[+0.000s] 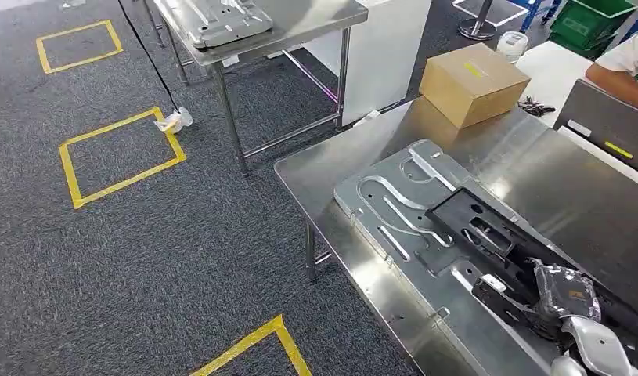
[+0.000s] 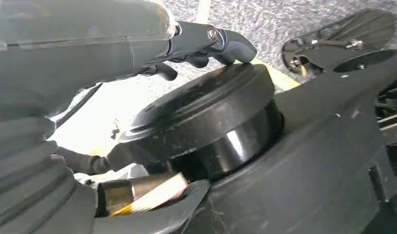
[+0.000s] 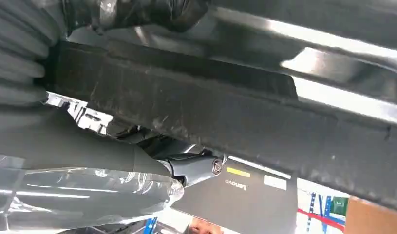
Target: Take the parts from the cabinet and place them on the table.
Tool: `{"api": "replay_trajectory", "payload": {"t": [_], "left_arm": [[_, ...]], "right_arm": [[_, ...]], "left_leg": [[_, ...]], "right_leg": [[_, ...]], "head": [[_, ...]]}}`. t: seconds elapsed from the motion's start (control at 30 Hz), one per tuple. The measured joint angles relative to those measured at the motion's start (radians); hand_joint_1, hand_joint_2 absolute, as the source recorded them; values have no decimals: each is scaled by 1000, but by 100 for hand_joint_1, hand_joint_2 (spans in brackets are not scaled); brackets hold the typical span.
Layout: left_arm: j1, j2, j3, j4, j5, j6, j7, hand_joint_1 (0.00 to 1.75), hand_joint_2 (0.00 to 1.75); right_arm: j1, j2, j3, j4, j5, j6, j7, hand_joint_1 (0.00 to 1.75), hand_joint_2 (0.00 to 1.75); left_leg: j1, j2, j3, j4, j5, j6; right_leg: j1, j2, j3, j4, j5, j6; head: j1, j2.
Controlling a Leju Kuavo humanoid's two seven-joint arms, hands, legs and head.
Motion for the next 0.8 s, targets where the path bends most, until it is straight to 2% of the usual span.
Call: {"api": "replay_trajectory", "payload": {"t": [0.07, 0.13, 0.2, 0.43, 0.53, 0.8], "left_arm": [[1, 1, -5, 0, 10, 0, 0, 0, 0], [1, 2, -10, 0, 15, -1, -2, 0, 0], [2, 2, -16, 0, 23, -1, -3, 0, 0], [2, 2, -19, 0, 27, -1, -3, 0, 0], [2, 2, -21, 0, 32, 0, -5, 0, 0], [7, -3, -23, 0, 87, 11, -24, 0, 0]], "right_arm": [[-19, 0, 18, 18, -12, 0, 0, 0, 0], [-36, 0, 29, 20, -22, -3, -2, 0, 0], [-50, 0, 40, 19, -25, -4, -2, 0, 0], [-59, 0, 53, 15, -28, -3, -2, 0, 0], [-58, 0, 65, 10, -33, -23, -13, 0, 0], [-75, -19, 123, -207, -108, 7, -13, 0, 0]], "left_leg": [[2, 0, 2, 0, 0, -1], [2, -3, 1, 0, 5, -8], [2, -3, 1, 0, 7, -9], [2, -3, 0, 1, 9, -9], [2, -4, -3, 1, 9, -9], [-2, -9, -19, 1, 14, -8]], "right_leg": [[2, -1, 2, 0, -1, -3], [2, -4, 2, 1, 1, -6], [2, -4, 4, 1, 4, -9], [2, -3, 1, 2, 5, -8], [2, -4, -1, 2, 4, -9], [-5, -9, -17, 6, 6, -8]], "head": [[0, 0], [0, 0], [0, 0], [0, 0], [0, 0], [0, 0]]}}
